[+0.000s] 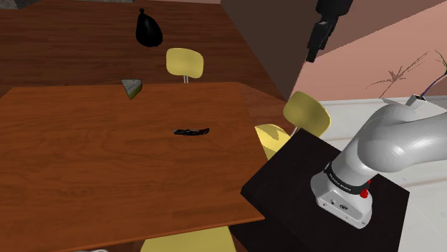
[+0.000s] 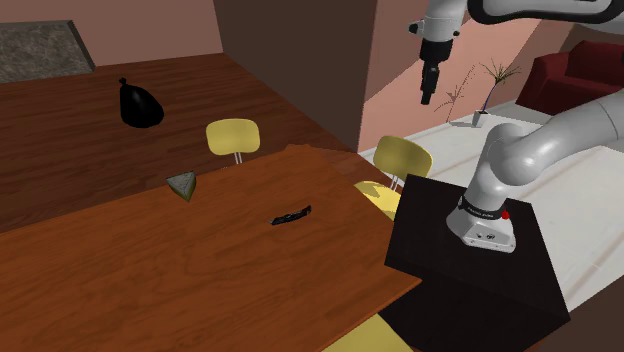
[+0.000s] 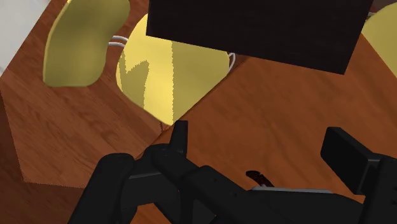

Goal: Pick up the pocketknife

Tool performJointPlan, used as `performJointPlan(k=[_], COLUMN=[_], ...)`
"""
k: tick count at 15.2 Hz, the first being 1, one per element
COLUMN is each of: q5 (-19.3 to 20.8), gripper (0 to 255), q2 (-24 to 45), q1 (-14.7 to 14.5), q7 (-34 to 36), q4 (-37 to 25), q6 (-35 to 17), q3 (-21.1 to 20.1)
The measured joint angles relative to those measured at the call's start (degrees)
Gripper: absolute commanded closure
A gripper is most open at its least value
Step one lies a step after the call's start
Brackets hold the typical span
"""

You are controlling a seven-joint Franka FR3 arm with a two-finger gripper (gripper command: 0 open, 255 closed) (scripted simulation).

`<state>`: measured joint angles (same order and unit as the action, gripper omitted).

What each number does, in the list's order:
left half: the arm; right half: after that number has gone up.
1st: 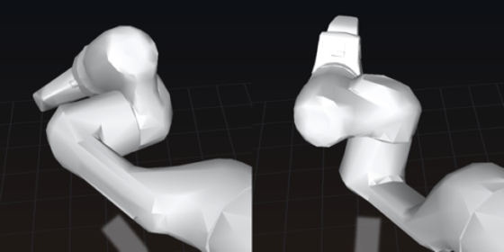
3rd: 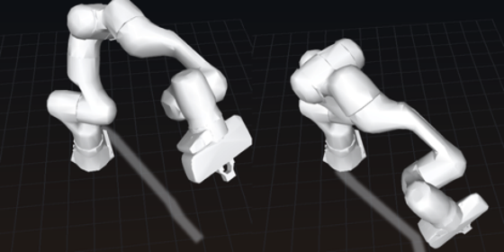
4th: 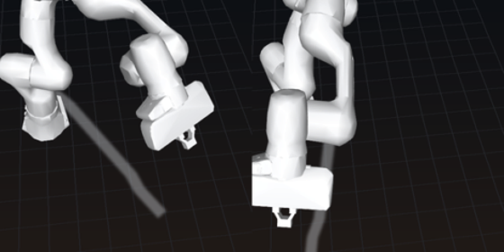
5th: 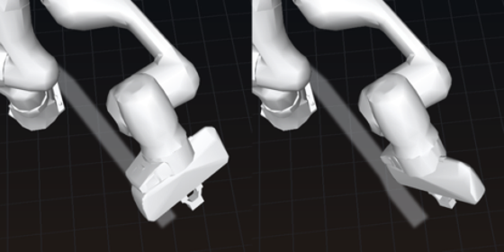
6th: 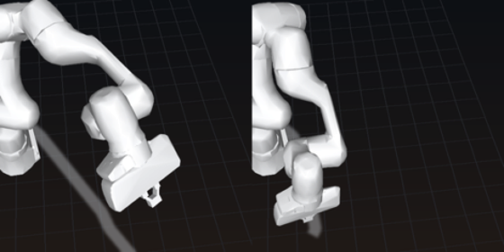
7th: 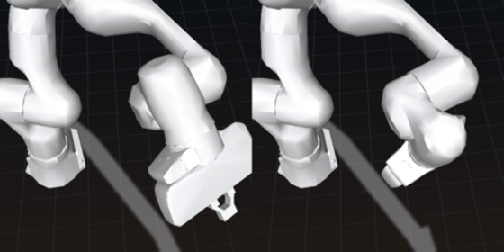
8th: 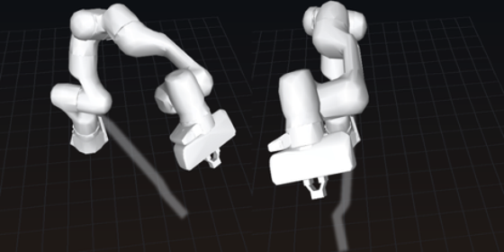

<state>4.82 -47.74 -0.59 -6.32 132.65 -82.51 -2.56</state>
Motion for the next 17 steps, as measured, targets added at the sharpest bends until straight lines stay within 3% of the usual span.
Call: performJointPlan(k=[4, 17], q5=[-0.22, -1.87], gripper=[0, 0], q2=[2.41, 25.97], q1=[-0.43, -2.91], q7=[-0.57, -3.82], q4=[1.43, 1.18], q6=[-3.51, -24.92], q3=[0.21, 0.11])
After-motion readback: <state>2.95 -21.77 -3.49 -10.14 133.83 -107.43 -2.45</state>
